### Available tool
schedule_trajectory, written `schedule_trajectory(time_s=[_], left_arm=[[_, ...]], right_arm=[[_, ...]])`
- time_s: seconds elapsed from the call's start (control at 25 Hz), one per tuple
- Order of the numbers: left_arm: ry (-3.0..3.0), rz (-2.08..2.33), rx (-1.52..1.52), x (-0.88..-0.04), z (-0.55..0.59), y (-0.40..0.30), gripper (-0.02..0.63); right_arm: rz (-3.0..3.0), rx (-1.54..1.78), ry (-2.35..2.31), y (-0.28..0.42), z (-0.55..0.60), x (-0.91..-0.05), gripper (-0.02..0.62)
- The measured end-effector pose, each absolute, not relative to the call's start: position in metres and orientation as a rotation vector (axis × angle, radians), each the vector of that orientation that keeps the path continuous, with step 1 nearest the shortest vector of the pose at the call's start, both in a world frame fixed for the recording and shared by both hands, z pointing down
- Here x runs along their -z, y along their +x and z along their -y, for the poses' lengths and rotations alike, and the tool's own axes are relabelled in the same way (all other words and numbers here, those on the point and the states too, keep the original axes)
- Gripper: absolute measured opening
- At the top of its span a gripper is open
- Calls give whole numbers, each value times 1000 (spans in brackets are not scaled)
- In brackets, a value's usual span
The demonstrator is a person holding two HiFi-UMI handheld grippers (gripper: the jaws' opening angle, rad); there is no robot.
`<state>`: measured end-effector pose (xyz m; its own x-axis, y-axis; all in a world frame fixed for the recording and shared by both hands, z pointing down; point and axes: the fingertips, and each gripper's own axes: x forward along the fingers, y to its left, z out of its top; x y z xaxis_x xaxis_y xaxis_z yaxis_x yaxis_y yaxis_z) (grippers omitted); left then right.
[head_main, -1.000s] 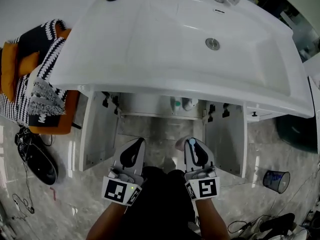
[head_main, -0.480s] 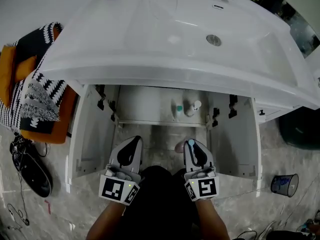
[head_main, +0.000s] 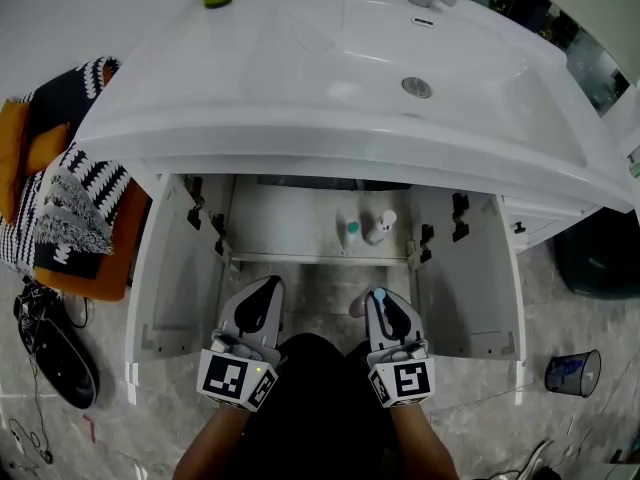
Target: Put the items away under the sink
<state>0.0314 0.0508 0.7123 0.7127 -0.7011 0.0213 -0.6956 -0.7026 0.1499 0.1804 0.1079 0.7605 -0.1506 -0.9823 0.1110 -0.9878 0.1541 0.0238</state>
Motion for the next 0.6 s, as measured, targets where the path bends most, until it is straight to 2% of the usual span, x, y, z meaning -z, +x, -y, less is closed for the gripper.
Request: schedule_trajectory(time_s=[0.6], left_arm=[[2773,1124,46,-738,-25,15,8]], right_arm=[[2314,-113,1948,167,-78,-810,72]])
